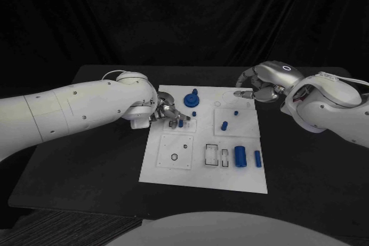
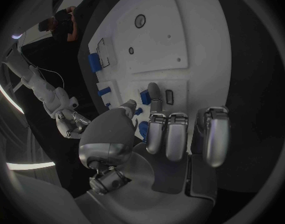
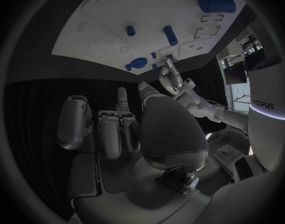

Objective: Assemble the parts on the task board

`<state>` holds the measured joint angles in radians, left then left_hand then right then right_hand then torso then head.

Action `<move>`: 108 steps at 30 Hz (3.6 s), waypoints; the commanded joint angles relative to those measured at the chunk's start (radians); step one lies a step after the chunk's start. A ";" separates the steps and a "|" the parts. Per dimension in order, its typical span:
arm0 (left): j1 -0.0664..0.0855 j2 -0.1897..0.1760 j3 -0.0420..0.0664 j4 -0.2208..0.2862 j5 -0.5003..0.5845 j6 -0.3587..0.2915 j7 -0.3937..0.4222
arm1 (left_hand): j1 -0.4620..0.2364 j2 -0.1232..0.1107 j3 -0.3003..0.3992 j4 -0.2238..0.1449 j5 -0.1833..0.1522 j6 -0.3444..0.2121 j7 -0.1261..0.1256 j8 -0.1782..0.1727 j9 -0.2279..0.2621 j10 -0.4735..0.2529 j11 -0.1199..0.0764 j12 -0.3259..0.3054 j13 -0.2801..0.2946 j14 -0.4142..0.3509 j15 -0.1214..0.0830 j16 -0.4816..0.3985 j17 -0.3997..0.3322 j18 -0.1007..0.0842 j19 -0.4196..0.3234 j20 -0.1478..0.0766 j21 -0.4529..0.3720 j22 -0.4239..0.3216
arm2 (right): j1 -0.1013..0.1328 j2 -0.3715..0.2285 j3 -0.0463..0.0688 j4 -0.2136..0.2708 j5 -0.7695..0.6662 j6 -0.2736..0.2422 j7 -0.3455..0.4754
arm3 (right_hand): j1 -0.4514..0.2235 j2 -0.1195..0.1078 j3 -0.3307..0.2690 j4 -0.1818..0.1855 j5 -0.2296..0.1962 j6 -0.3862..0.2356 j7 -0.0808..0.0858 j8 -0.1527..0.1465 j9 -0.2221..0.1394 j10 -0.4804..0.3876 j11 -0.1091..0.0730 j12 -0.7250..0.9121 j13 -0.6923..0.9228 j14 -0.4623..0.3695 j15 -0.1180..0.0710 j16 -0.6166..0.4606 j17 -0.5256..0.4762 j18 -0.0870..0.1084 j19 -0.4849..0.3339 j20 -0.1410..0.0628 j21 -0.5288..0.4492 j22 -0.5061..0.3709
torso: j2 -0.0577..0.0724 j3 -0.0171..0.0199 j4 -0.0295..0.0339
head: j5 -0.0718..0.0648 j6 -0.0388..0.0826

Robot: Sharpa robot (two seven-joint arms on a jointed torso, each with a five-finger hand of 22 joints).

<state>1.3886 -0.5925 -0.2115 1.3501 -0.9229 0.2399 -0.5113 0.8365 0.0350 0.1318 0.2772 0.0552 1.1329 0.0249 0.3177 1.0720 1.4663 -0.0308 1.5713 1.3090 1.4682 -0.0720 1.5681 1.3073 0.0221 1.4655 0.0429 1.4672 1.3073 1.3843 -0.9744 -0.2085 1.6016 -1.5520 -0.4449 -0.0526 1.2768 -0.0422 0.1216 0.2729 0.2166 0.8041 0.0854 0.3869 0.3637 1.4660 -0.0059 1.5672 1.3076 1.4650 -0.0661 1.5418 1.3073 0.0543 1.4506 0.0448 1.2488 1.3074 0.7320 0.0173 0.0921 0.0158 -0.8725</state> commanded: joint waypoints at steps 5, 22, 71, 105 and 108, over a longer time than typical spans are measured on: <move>0.013 -0.055 0.000 0.055 0.001 -0.125 0.041 | 0.042 0.006 -0.027 -0.002 -0.001 -0.004 -0.015 0.040 0.063 0.105 -0.016 0.000 0.262 0.103 -0.014 0.003 0.264 0.005 0.031 -0.013 0.017 0.206 | -0.002 -0.008 0.001 0.005 -0.002 0.001 -0.018 | 0.010 -0.003 0.001 -0.006 0.007 0.006 0.000 0.005 0.001 0.105 -0.001 0.004 0.263 0.096 -0.002 -0.006 0.231 0.014 -0.005 -0.001 -0.004 0.172 | 0.000 -0.0007 0.0001 | -0.002 0.000; 0.070 -0.134 0.000 0.025 0.001 -0.108 0.052 | 0.118 0.015 -0.047 -0.021 0.018 -0.015 -0.027 0.092 0.151 0.105 -0.027 0.000 0.262 0.103 -0.025 0.003 0.264 0.003 0.041 -0.024 0.024 0.214 | -0.006 -0.009 0.001 0.001 -0.002 0.009 -0.016 | 0.009 -0.003 0.000 -0.005 0.007 0.006 0.000 0.005 0.001 0.105 -0.001 0.004 0.263 0.096 -0.002 -0.006 0.231 0.014 -0.005 -0.001 -0.005 0.172 | 0.001 -0.0004 0.0005 | 0.001 0.000; 0.045 -0.009 0.000 -0.149 0.001 -0.072 0.159 | 0.210 0.026 -0.097 -0.044 0.032 -0.217 0.052 -0.102 0.071 0.105 0.039 0.000 0.262 0.103 0.032 0.003 0.264 0.004 0.038 0.026 0.015 0.220 | -0.019 -0.008 0.001 -0.004 -0.002 0.010 -0.013 | 0.009 -0.003 -0.001 -0.004 0.009 0.006 -0.001 0.005 0.001 0.105 -0.001 0.004 0.263 0.097 -0.002 -0.003 0.233 0.014 -0.003 -0.001 -0.002 0.173 | 0.001 0.0000 0.0013 | -0.003 0.000; 0.035 -0.023 0.000 -0.138 -0.184 -0.130 0.197 | 0.218 0.034 -0.157 -0.018 0.026 -0.229 0.032 0.045 0.227 0.105 0.024 0.000 0.262 0.103 0.020 0.003 0.264 0.004 0.041 0.017 0.012 0.228 | -0.026 -0.010 0.001 -0.008 -0.002 0.010 -0.011 | 0.009 -0.002 -0.002 -0.003 0.011 0.006 -0.001 0.005 0.001 0.105 -0.001 0.004 0.263 0.096 -0.002 -0.004 0.232 0.014 -0.003 -0.002 -0.003 0.172 | 0.000 -0.0007 0.0007 | 0.001 0.000; 0.032 -0.018 0.000 -0.143 -0.184 -0.115 0.192 | 0.218 0.036 -0.163 -0.011 0.027 -0.210 0.032 0.019 0.198 0.105 0.024 0.000 0.262 0.103 0.020 0.003 0.264 0.004 0.040 0.018 0.010 0.228 | -0.026 -0.010 0.001 -0.008 -0.002 0.010 -0.011 | 0.009 -0.002 -0.002 -0.003 0.012 0.007 -0.001 0.005 0.001 0.105 -0.001 0.004 0.263 0.096 -0.002 -0.005 0.232 0.014 -0.004 -0.002 -0.004 0.172 | -0.001 -0.0006 0.0007 | 0.001 0.000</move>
<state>1.4235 -0.6130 -0.2123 1.2081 -1.0940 0.1084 -0.3366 1.0540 0.0650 -0.0290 0.2650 0.0848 0.9189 0.0578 0.3383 1.2725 1.4668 -0.0015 1.5713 1.3090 1.4688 -0.0464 1.5681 1.3074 0.0221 1.4654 0.0615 1.4826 1.3073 1.3605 -0.9836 -0.2084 1.5937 -1.5519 -0.4361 -0.0527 1.2767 -0.0423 0.1216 0.2730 0.2239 0.8041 0.0854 0.3869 0.3637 1.4660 -0.0059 1.5672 1.3076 1.4650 -0.0661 1.5418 1.3073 0.0542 1.4507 0.0448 1.2489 1.3073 0.7315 0.0167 0.0924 0.0174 -0.8725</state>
